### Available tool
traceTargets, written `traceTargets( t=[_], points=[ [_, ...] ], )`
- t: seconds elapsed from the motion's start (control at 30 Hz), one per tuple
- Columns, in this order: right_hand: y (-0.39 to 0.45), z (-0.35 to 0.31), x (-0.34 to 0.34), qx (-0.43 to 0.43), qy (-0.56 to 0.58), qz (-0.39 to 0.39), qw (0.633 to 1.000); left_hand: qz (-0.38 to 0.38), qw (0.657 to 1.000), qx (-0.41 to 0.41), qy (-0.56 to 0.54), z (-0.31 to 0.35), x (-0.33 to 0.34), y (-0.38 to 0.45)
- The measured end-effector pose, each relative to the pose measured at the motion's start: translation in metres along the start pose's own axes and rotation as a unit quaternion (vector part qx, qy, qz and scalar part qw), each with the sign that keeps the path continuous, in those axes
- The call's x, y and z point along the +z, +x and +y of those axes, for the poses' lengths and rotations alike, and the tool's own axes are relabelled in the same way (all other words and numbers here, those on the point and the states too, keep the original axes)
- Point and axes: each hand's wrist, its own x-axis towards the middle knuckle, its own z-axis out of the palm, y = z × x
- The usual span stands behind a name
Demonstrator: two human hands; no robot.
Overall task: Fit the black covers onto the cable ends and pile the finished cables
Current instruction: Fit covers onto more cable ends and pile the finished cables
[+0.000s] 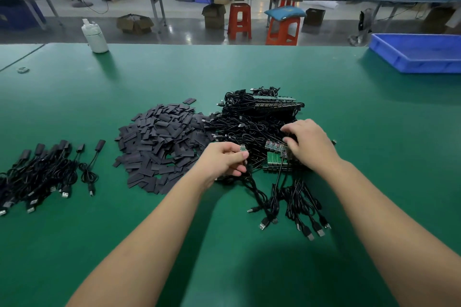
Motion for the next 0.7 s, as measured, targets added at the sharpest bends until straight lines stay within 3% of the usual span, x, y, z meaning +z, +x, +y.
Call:
traceTargets(
  t=[0.07,0.13,0.17,0.23,0.27,0.3,0.43,0.53,0.63,0.7],
  points=[
    [-0.008,-0.02,0.004,0.0,0.097,0.037,0.995,-0.016,1.0,0.017,0.007,0.006,-0.011,-0.008],
    [-0.016,-0.045,0.011,0.037,0.242,-0.036,0.969,-0.027,0.999,0.035,-0.007,0.011,-0.018,-0.013],
    [-0.021,-0.06,0.014,0.072,0.358,-0.099,0.926,-0.031,0.998,0.042,-0.019,0.014,-0.021,-0.016],
    [-0.03,-0.085,0.022,0.139,0.573,-0.199,0.783,-0.032,0.997,0.055,-0.043,0.016,-0.027,-0.019],
    [-0.035,-0.094,0.028,0.149,0.628,-0.219,0.732,-0.025,0.997,0.06,-0.048,0.016,-0.03,-0.02],
    [-0.04,-0.101,0.033,0.145,0.641,-0.225,0.72,-0.012,0.997,0.064,-0.039,0.016,-0.033,-0.02],
    [-0.049,-0.118,0.055,0.125,0.558,-0.196,0.797,0.056,0.994,0.055,0.082,-0.001,-0.044,-0.019],
    [-0.052,-0.126,0.064,0.131,0.532,-0.217,0.808,0.057,0.995,0.003,0.087,-0.019,-0.048,-0.02],
    [-0.055,-0.133,0.075,0.128,0.464,-0.222,0.848,0.048,0.995,-0.038,0.085,-0.034,-0.048,-0.025],
    [-0.055,-0.137,0.082,0.142,0.479,-0.239,0.833,0.049,0.994,-0.048,0.084,-0.041,-0.051,-0.028]
  ],
)
